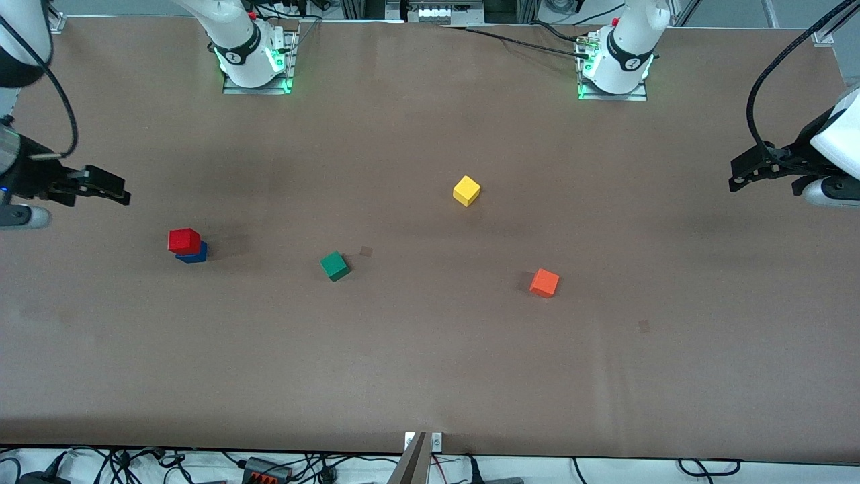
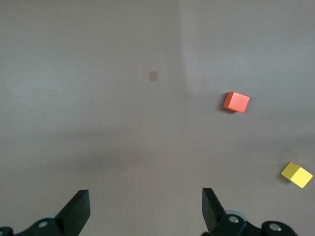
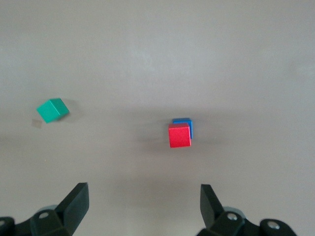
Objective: Pass red block to right arm, stack on blue
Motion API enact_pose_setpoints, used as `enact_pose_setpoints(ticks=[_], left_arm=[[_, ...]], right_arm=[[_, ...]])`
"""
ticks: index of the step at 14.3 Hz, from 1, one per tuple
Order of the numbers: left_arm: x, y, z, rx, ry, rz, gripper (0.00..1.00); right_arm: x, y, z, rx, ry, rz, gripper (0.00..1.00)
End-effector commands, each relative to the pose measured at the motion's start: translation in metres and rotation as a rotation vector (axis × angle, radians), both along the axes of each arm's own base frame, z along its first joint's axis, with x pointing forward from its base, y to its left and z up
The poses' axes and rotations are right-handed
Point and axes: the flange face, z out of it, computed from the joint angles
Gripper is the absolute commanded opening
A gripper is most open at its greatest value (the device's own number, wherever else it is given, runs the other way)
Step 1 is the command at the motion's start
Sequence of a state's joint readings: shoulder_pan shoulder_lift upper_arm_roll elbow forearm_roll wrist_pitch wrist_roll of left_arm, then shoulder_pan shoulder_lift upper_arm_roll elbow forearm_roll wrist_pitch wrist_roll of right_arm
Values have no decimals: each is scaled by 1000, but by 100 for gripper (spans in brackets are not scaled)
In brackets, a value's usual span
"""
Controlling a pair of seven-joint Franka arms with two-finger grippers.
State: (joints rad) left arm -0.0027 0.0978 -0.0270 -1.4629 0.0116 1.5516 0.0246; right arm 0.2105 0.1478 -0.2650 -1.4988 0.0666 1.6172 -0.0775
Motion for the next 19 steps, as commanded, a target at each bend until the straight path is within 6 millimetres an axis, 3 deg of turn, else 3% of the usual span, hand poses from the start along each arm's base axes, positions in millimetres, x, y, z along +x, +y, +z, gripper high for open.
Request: enact_pose_setpoints(ticks=[1, 3, 5, 11, 16, 19], left_arm=[[-4, 0, 5, 9, 18, 4, 100], [-4, -1, 6, 9, 17, 3, 100], [-4, -2, 6, 6, 17, 1, 100], [-3, -4, 5, 5, 17, 0, 100], [-3, -8, 6, 4, 15, -8, 100], [-3, -7, 5, 4, 17, -8, 100]], right_arm=[[4, -2, 8, -5, 0, -22, 100], [4, -3, 8, -4, -1, -33, 100], [3, -19, 7, 1, -5, -58, 100], [1, -17, 7, -9, -1, -82, 100], [-33, -17, 1, -7, -16, -84, 100], [-44, -19, -3, -27, -28, -80, 100]])
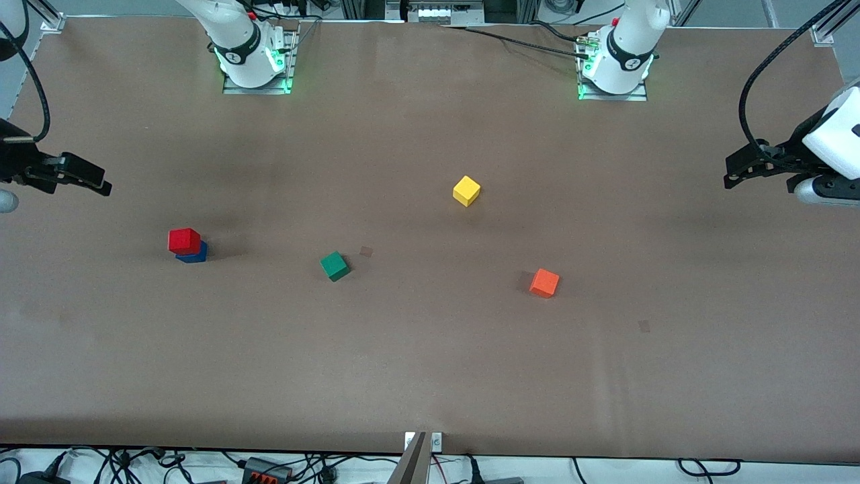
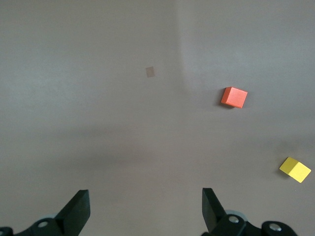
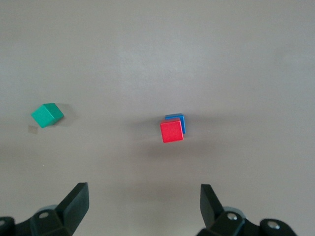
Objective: Pass red block to right arm, stack on blue
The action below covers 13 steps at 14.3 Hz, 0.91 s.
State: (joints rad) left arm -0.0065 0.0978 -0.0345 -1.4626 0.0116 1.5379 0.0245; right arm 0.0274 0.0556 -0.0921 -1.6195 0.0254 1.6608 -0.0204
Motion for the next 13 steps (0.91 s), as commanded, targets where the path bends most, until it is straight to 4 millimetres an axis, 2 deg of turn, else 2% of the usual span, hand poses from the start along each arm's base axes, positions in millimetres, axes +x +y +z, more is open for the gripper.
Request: enact_pose_setpoints(ticks=[1, 13], left_arm=[[-1, -1, 6, 5, 3, 3, 100], [-1, -2, 7, 5, 2, 2, 100]], right_arm=[[-21, 0, -1, -18, -14, -10, 100], [-25, -3, 2, -36, -7, -2, 100]])
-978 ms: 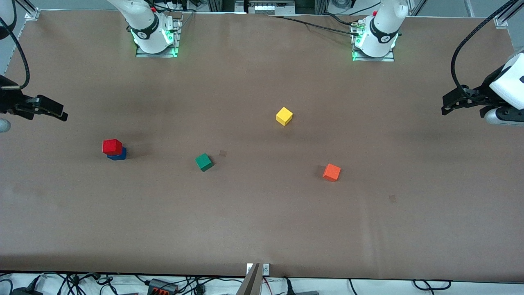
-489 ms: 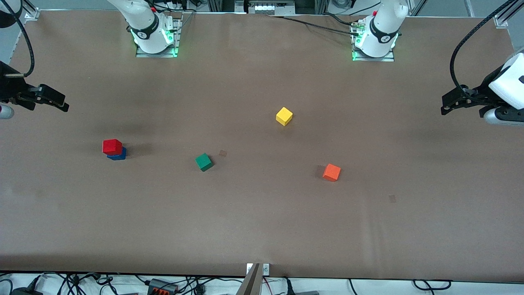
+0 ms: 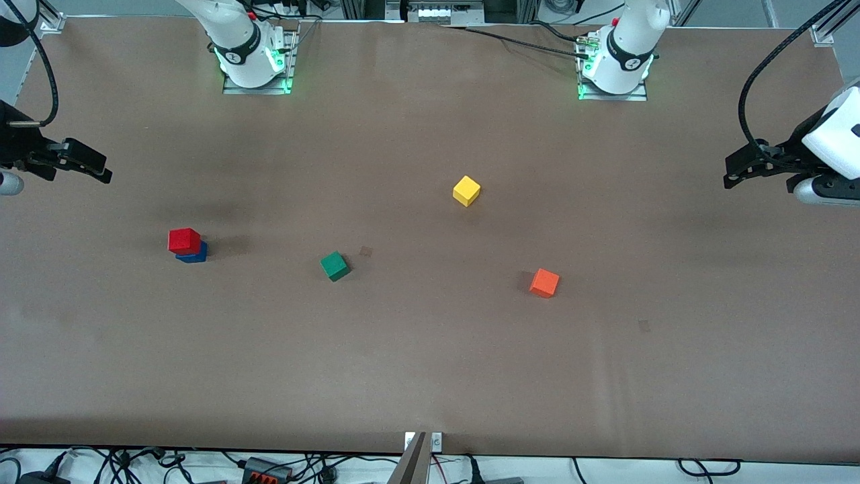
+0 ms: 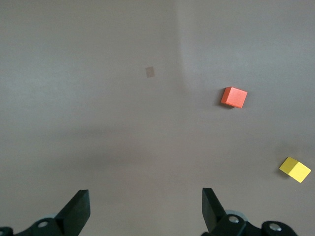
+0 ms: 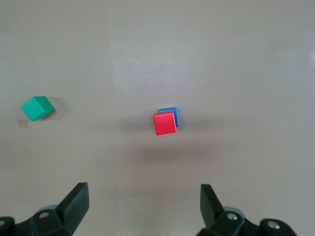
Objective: Pass red block to right arm, stack on blue
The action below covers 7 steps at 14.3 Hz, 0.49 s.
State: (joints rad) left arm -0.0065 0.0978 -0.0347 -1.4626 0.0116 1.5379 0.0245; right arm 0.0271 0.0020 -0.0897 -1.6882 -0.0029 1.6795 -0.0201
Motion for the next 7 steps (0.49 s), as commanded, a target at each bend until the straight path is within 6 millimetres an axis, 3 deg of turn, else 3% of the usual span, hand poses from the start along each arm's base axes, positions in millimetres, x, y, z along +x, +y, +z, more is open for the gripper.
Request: enact_pose_setpoints(ticks=[1, 7], left_arm=[[-1, -1, 7, 5, 2, 3, 100], [-1, -1, 6, 5, 2, 3, 100]], right_arm=[[-12, -2, 6, -13, 1, -9, 100], [-11, -3, 6, -18, 1, -9, 100]])
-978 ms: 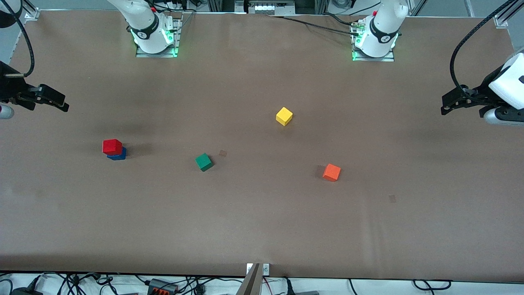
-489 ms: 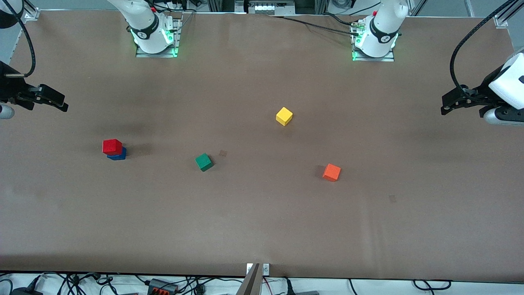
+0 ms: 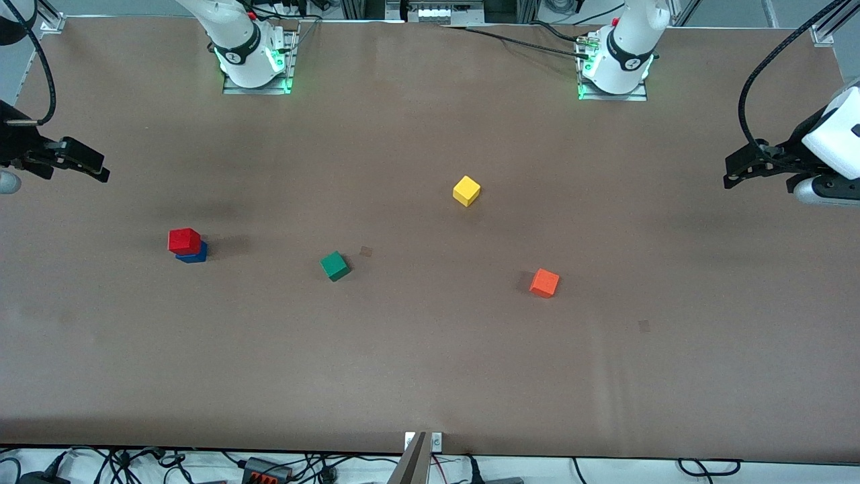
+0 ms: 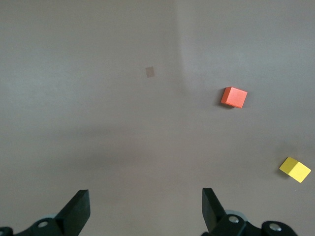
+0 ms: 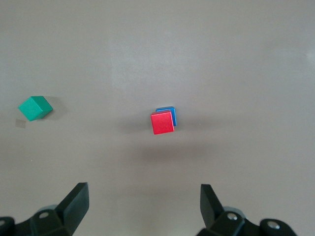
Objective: Pass red block to right arm, stack on blue
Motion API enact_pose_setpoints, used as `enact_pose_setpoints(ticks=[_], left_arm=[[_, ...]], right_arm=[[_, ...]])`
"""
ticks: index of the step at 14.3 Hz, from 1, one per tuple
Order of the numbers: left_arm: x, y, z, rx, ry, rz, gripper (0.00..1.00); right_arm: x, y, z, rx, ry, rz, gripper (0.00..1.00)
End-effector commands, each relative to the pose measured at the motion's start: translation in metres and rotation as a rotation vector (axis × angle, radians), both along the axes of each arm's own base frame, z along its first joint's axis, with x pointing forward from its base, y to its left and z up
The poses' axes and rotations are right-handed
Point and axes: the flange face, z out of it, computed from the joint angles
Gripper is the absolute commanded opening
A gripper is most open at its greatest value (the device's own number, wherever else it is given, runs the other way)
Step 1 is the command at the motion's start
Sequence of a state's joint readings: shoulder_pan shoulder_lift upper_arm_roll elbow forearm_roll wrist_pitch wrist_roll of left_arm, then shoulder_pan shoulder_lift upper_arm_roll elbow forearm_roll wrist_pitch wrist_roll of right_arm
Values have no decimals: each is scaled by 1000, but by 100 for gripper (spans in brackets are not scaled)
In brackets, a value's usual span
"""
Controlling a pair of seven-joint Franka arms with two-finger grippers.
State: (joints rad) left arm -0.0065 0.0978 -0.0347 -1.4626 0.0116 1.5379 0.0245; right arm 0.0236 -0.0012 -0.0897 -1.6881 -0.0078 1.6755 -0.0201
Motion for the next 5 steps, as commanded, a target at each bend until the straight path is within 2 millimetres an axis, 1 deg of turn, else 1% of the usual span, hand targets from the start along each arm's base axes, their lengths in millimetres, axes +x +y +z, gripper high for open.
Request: enact_pose_setpoints(ticks=[1, 5], left_arm=[[-1, -1, 6, 5, 3, 3, 100], [-1, -1, 6, 5, 3, 3, 100]], right_arm=[[-10, -1, 5, -13, 0, -4, 100], [-11, -6, 7, -13, -4, -9, 100]])
